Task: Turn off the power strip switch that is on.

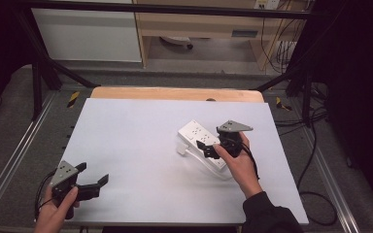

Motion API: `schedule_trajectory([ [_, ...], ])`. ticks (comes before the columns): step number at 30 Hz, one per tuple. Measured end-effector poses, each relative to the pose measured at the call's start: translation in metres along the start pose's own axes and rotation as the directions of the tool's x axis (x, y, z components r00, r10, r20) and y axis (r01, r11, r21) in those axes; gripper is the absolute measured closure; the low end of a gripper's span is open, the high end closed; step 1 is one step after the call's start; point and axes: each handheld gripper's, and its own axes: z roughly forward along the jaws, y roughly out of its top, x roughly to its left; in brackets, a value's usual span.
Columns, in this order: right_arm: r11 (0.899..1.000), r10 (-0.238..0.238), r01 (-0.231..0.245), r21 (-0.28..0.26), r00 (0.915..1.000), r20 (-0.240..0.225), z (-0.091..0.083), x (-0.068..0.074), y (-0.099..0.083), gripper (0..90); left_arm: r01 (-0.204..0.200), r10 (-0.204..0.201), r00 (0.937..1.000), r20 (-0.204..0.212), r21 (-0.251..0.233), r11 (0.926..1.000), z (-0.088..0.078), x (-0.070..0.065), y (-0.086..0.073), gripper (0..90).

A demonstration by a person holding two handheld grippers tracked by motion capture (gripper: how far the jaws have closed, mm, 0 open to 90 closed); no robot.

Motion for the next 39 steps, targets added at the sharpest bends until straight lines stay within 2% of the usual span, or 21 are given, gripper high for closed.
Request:
schedule_trajectory([
  [7,1.0,0.004,-0.004,-0.005,0.9999,0.015,-0.006,-0.007,0.006,4.1,0.001,-0.001,1.0,0.006,-0.003,1.0,0.0,0.0,0.0,5.7],
  [10,1.0,0.019,-0.019,-0.012,0.9997,0.018,-0.009,-0.01,0.005,4.1,0.003,-0.003,1.0,0.006,-0.002,1.0,0.0,0.0,0.0,5.7],
  [22,0.999,0.028,-0.027,-0.044,0.9991,0.03,-0.026,-0.018,-0.001,3.3,0.009,-0.009,1.0,-0.001,-0.003,1.0,0.0,0.001,0.0,5.7],
  [32,0.996,0.017,-0.015,-0.089,0.9994,0.03,-0.05,-0.02,-0.009,3.3,0.006,-0.006,1.0,-0.001,-0.001,1.0,0.0,0.0,0.0,5.7],
  [39,0.99,0.032,-0.027,-0.136,0.9988,0.036,-0.071,-0.023,-0.016,3.0,0.009,-0.009,1.0,-0.001,0.001,1.0,0.0,0.0,0.0,5.7],
])
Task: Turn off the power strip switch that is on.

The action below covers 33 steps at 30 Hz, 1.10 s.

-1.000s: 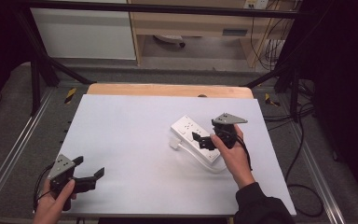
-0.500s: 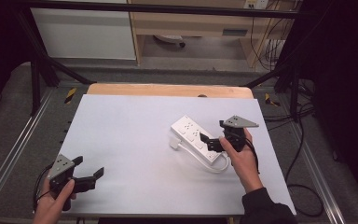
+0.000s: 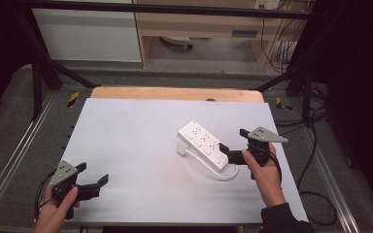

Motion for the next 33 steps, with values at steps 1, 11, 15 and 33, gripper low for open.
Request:
schedule_trajectory([
  [1,1.0,0.0,0.0,0.0,1.0,0.0,0.0,0.0,0.0,3.0,-0.003,0.003,1.0,0.002,0.001,1.0,0.0,0.0,0.0,5.7],
  [11,0.999,0.014,-0.012,-0.034,0.9989,0.044,-0.028,-0.01,-0.006,3.2,-0.002,0.002,1.0,0.005,-0.001,1.0,-0.001,0.0,0.0,5.7],
  [15,0.999,0.015,-0.012,-0.042,0.9979,0.062,-0.038,-0.014,-0.012,2.9,-0.002,0.002,1.0,0.0,0.0,1.0,0.0,0.0,0.0,5.7],
  [33,0.994,-0.033,0.05,-0.093,0.9837,0.177,-0.061,-0.025,-0.029,1.8,0.006,-0.006,1.0,-0.001,-0.005,1.0,0.0,0.0,0.0,5.7],
])
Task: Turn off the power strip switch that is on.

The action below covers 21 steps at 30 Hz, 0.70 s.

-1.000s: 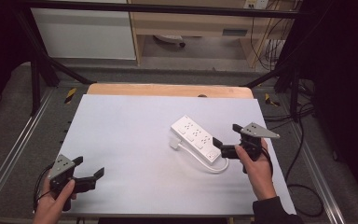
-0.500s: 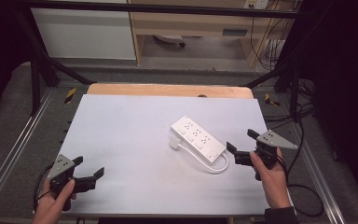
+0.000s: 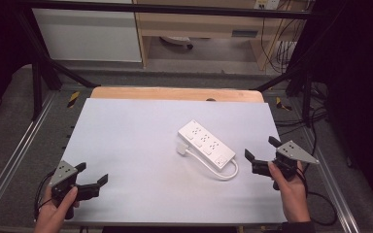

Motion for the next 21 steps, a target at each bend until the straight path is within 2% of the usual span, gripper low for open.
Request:
schedule_trajectory([
  [10,0.999,0.022,-0.022,0.037,0.9998,0.005,-0.002,-0.009,-0.023,2.8,-0.004,0.004,1.0,0.0,-0.005,1.0,0.0,0.0,0.0,5.7],
  [16,0.991,0.043,-0.042,0.126,0.9991,-0.004,0.008,-0.014,-0.046,2.4,-0.001,0.001,1.0,0.002,-0.004,1.0,-0.001,0.0,0.0,5.7],
  [18,0.989,0.046,-0.044,0.138,0.999,-0.005,0.009,-0.015,-0.048,2.5,-0.003,0.003,1.0,0.004,-0.007,1.0,-0.001,0.0,0.001,5.7],
  [21,0.98,0.065,-0.06,0.19,0.9978,-0.016,0.014,-0.013,-0.056,2.5,0.003,-0.003,1.0,-0.002,-0.011,0.9999,-0.002,0.002,0.001,5.7],
])
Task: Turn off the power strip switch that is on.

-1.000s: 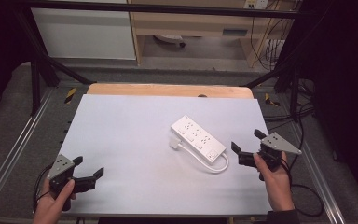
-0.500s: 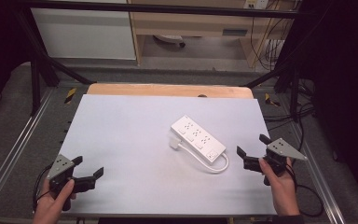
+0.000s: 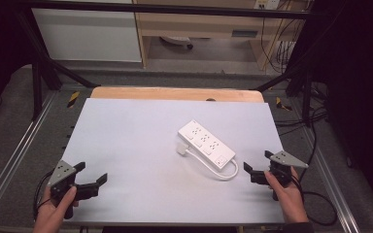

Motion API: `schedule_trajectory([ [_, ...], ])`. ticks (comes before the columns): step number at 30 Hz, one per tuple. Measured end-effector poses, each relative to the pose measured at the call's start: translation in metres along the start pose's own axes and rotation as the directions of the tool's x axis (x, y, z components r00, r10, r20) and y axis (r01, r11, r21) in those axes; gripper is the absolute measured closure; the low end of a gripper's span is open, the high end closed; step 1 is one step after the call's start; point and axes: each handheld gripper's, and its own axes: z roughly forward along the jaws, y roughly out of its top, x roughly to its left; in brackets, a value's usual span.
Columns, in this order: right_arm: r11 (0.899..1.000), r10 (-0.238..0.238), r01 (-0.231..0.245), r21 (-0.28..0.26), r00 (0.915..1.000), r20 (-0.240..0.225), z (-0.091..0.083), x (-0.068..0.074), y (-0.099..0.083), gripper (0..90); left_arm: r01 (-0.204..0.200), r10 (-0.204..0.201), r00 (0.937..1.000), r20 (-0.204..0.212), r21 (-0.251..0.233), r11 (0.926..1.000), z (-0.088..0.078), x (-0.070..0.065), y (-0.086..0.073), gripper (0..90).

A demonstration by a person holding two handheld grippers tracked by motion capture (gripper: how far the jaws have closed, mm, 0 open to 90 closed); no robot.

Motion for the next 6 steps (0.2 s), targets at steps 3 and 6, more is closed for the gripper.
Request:
schedule_trajectory([
  [3,1.0,0.0,0.0,0.03,1.0,0.0,0.0044,0.0003,-0.0023,2.7,0.002,-0.002,1.0,0.0,0.001,1.0,0.0003,0.0002,-0.0003,5.7],
  [6,0.999,0.01,-0.011,0.049,0.9997,0.021,0.0068,-0.0015,-0.003,2.7,-0.007,0.007,1.0,0.002,0.001,1.0,0.0006,-0.0012,-0.0001,5.7],
])
